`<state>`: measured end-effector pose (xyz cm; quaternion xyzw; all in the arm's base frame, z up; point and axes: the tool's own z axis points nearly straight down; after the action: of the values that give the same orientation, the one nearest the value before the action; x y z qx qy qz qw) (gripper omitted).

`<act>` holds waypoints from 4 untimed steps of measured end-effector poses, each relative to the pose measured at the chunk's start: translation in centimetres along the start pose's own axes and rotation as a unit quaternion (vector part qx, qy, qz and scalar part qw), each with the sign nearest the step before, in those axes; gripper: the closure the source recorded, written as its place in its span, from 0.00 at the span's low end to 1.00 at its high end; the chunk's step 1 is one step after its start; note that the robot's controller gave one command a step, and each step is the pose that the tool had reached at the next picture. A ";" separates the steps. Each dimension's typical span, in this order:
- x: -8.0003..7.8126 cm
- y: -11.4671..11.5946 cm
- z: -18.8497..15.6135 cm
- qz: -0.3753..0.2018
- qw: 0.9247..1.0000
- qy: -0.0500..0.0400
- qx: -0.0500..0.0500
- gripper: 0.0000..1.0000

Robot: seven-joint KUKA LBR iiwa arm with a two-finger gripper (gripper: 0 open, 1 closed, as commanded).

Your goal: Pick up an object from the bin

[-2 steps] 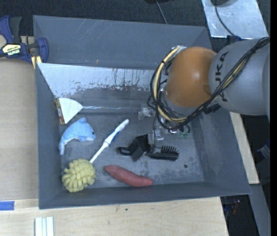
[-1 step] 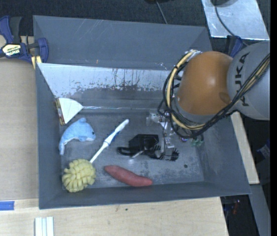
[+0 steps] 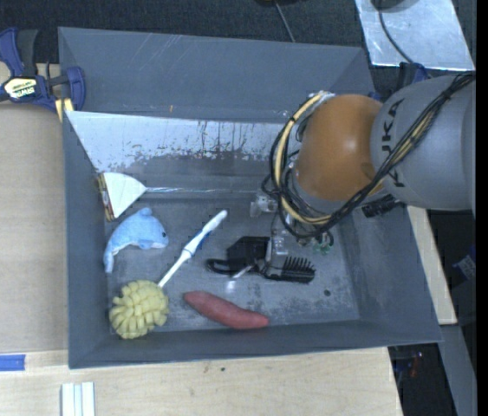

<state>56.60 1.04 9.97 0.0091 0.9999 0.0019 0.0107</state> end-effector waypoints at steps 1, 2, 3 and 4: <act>2.9 0.5 2.9 -0.021 1.000 0.000 0.001 0.00; 1.7 0.1 2.8 0.052 0.999 -0.007 -0.001 1.00; 1.7 0.1 2.7 0.052 0.999 -0.007 -0.001 1.00; 1.8 0.0 0.6 0.052 0.999 -0.006 -0.001 1.00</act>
Offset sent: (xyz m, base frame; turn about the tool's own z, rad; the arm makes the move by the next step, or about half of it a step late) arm -0.0184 0.0010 -0.0297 0.1050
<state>54.83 1.11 9.35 0.0609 0.9980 0.0031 0.0163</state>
